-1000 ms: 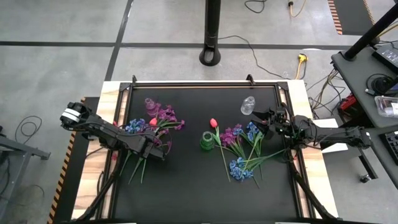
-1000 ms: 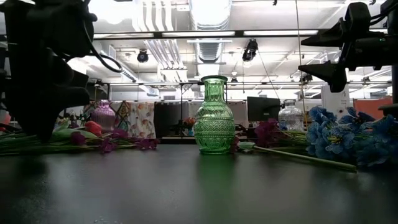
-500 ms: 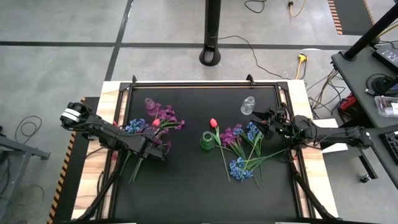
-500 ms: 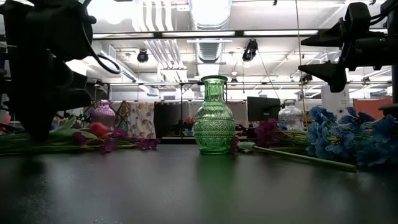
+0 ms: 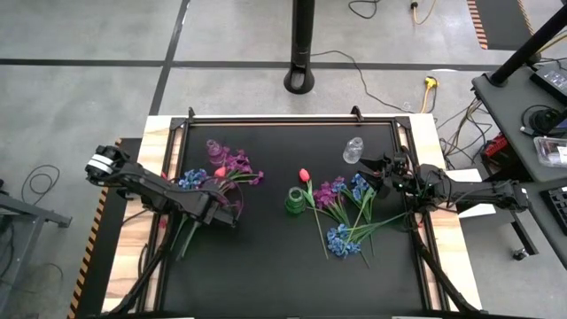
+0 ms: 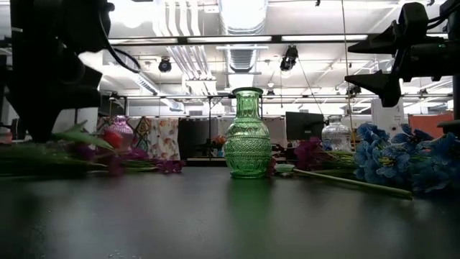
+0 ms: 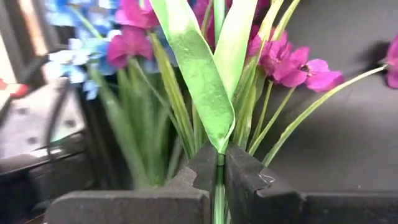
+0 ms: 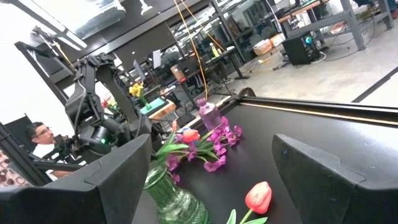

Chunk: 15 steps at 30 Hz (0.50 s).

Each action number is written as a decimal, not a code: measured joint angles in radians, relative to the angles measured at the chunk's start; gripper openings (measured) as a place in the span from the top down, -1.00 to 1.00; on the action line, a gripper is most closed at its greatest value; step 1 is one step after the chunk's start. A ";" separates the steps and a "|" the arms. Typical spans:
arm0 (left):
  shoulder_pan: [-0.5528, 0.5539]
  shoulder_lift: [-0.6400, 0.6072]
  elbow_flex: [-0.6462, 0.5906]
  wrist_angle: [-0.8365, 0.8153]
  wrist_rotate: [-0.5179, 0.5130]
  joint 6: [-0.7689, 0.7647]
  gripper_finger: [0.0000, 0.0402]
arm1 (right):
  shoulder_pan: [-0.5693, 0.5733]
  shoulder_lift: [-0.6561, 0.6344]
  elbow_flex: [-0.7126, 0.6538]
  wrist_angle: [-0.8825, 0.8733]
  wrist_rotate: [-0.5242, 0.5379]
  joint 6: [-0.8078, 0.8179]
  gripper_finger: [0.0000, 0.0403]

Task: Sort flowers into vase by color
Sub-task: Put the middle left pink tulip into the violet vase

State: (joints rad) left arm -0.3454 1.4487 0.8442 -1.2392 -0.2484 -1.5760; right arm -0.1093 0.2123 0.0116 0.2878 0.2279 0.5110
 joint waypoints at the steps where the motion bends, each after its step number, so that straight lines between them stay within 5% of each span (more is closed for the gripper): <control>1: 0.000 0.000 0.015 -0.023 0.002 0.004 0.98 | 0.000 0.000 0.000 0.000 0.000 0.000 -0.61; 9: -0.001 0.005 0.075 -0.044 0.032 0.060 0.96 | 0.000 0.000 0.000 0.000 0.000 0.002 -0.61; 15: -0.001 0.028 0.072 -0.031 0.032 0.049 0.76 | 0.000 0.000 0.000 0.000 0.000 -0.004 -0.61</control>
State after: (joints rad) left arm -0.3462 1.4767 0.9165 -1.2698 -0.2165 -1.5266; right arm -0.1093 0.2123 0.0113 0.2874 0.2279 0.5068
